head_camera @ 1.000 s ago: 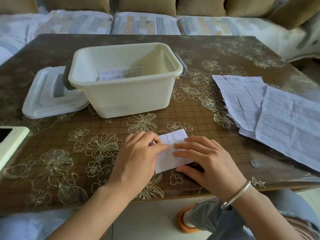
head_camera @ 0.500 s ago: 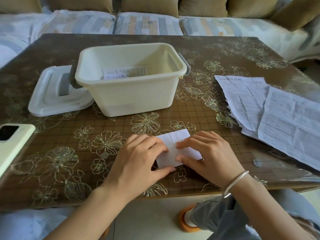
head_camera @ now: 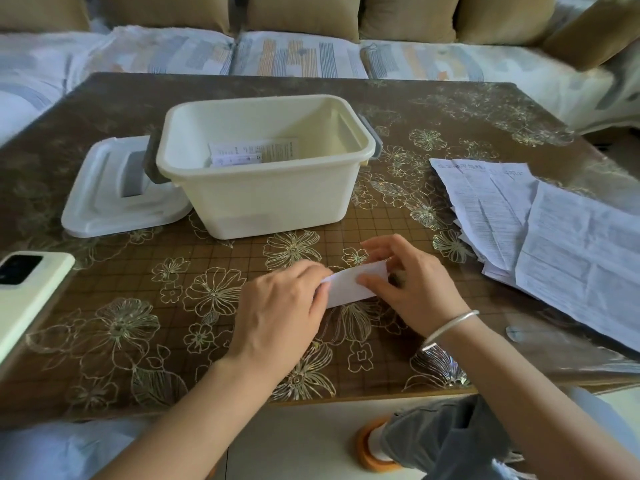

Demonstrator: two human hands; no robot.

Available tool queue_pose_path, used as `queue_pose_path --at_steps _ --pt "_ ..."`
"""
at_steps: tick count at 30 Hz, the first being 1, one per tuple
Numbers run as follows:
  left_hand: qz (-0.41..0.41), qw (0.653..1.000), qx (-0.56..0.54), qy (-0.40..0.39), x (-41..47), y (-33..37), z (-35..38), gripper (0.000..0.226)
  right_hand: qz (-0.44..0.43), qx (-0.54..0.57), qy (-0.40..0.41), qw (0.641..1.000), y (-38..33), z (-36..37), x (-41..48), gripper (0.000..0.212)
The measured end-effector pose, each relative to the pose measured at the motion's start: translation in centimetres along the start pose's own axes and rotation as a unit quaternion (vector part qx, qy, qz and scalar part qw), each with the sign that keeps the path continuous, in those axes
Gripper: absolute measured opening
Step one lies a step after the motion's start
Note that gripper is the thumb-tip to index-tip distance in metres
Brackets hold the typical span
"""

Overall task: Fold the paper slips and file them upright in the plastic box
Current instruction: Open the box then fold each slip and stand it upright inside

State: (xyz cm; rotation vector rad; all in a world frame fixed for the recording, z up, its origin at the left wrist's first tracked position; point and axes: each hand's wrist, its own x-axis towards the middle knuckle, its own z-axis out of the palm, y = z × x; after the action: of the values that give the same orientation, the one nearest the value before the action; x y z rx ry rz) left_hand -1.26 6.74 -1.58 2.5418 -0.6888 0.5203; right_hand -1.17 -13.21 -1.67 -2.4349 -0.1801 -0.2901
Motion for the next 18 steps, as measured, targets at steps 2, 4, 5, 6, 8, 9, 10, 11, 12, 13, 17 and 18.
queue_pose_path --at_steps 2,4,5,6,8,9,10,11,12,13,17,18 --pt "-0.017 1.0 0.0 -0.02 0.1 0.0 0.5 0.024 0.002 -0.02 -0.005 1.0 0.0 0.6 0.2 0.042" --pt "-0.028 0.999 0.005 -0.037 0.2 0.0 0.9 0.036 -0.009 -0.043 -0.006 0.999 0.0 1.0 0.1 0.042" --pt "-0.032 0.999 0.007 -0.044 0.2 0.0 1.0 0.038 -0.018 -0.052 0.002 0.999 0.1 1.2 0.0 0.041" --pt "-0.034 0.998 0.007 -0.046 0.2 0.1 1.0 0.04 -0.027 -0.061 0.011 0.998 0.2 1.4 -0.1 0.04" --pt "-0.028 0.999 0.016 -0.037 0.2 0.1 1.0 0.04 -0.047 -0.095 0.025 0.994 0.5 1.7 -0.2 0.04" --pt "-0.018 0.999 0.021 -0.028 0.3 0.1 1.0 0.037 -0.059 -0.118 0.027 0.991 0.6 1.7 -0.2 0.04" --pt "-0.003 0.999 0.027 -0.021 0.3 0.1 1.1 0.034 -0.067 -0.137 0.024 0.988 0.8 1.8 -0.1 0.039" --pt "0.014 0.999 0.032 -0.017 0.2 0.1 1.3 0.03 -0.072 -0.15 0.022 0.986 0.8 1.8 0.0 0.039" --pt "0.031 0.999 0.034 -0.015 0.1 0.1 1.4 0.027 -0.081 -0.16 0.021 0.984 0.8 1.8 0.0 0.037" --pt "0.043 0.998 0.032 -0.015 0.0 0.0 1.5 0.025 -0.093 -0.164 0.023 0.982 0.7 1.8 0.1 0.032" --pt "0.064 0.998 0.018 -0.006 -0.2 -0.1 1.5 0.019 -0.157 -0.177 0.042 0.971 0.7 1.7 -0.1 0.02" --pt "0.069 0.998 0.012 -0.004 -0.3 -0.1 1.4 0.017 -0.158 -0.176 0.038 0.971 0.6 1.6 -0.3 0.026"
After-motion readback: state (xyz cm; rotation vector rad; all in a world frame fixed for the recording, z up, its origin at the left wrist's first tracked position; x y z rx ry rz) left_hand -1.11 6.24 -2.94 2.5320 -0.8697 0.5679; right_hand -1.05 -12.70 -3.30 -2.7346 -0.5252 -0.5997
